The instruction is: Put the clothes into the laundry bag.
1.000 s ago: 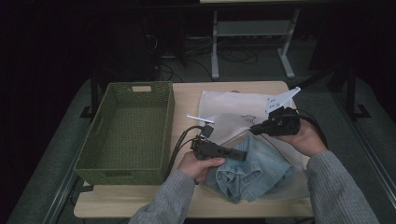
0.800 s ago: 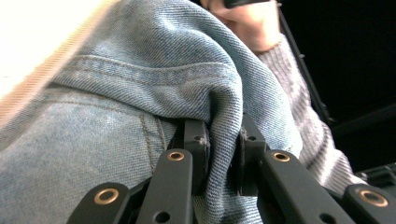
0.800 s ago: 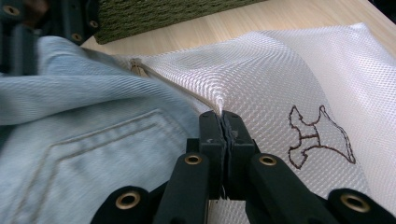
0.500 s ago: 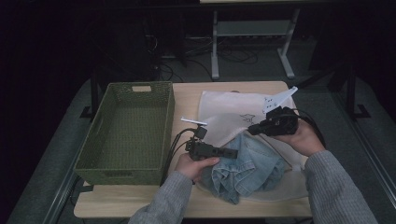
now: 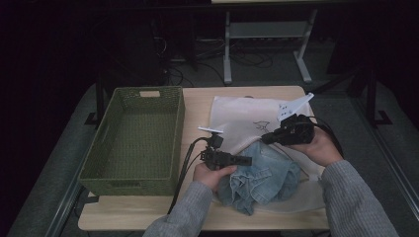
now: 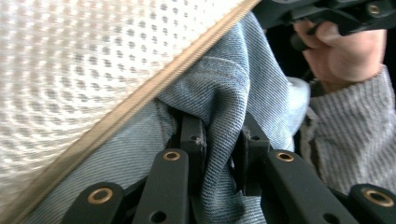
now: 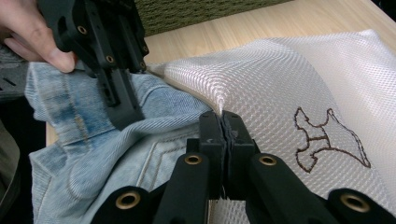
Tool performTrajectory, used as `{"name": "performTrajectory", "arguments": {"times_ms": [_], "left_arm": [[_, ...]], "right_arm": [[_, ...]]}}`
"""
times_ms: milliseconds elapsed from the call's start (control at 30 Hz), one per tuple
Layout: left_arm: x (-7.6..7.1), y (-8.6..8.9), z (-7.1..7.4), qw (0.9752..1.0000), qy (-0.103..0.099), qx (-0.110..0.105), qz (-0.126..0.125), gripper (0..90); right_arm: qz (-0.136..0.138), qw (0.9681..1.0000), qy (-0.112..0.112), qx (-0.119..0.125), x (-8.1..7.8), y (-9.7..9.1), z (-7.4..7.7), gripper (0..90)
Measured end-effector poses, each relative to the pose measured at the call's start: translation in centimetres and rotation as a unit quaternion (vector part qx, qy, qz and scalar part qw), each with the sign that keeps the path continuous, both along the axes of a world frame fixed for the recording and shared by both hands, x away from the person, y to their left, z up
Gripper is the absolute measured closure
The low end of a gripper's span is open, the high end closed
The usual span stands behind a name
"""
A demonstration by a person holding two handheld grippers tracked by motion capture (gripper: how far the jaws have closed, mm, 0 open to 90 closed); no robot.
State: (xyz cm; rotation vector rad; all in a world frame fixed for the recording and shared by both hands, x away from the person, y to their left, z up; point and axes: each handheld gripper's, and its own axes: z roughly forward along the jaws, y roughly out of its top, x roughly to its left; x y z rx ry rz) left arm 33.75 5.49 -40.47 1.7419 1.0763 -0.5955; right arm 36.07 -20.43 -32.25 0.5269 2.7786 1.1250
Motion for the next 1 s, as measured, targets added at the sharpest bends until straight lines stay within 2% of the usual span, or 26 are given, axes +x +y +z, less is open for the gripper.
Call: {"name": "performTrajectory", "arguments": {"times_ms": [133,267,367,467,600,667,733,800,867,933,1000], "left_arm": [[0.0,-0.3,-0.8,0.9995,-0.002,0.017,0.027,75.9],[-0.1,-0.6,-1.3,0.9989,0.001,0.016,0.044,75.7],[-0.2,-0.4,-1.1,0.9991,-0.003,0.017,0.039,73.1],[-0.5,0.0,-0.6,0.9993,-0.006,0.023,0.029,66.4],[-1.0,0.9,0.3,0.9989,-0.020,0.036,0.020,50.3],[-1.3,1.5,0.7,0.9991,-0.020,0.037,0.011,43.6],[-1.6,2.0,1.1,0.9987,-0.029,0.040,0.005,38.8],[-1.9,2.4,1.2,0.9985,-0.027,0.047,-0.009,35.9],[-2.0,2.6,1.1,0.9979,-0.028,0.056,-0.015,35.8],[-1.9,2.4,0.6,0.9981,-0.020,0.056,-0.015,37.4],[-1.8,1.9,-0.1,0.9981,-0.019,0.055,-0.021,48.1]], "right_arm": [[0.003,1.0000,0.004,0.005,0.0,0.2,-0.3,87.6],[0.006,0.9999,0.006,0.007,-0.1,0.2,-0.4,87.6],[0.006,1.0000,0.007,-0.001,-0.2,0.1,-0.4,87.6],[0.004,0.9999,0.009,-0.003,-0.1,0.0,-0.6,87.6],[0.002,0.9999,0.011,-0.005,-0.1,0.0,-0.9,87.5],[0.002,0.9999,0.012,-0.005,0.0,-0.1,-1.0,87.5],[-0.001,0.9999,0.012,-0.005,0.1,-0.2,-1.1,87.5],[-0.003,0.9999,0.013,-0.003,0.1,-0.3,-1.2,87.5],[-0.004,0.9999,0.012,-0.003,0.1,-0.3,-1.2,87.5],[-0.003,0.9999,0.011,-0.003,0.1,-0.1,-1.3,87.5],[-0.001,0.9999,0.011,-0.004,0.1,0.1,-1.3,87.5]]}}
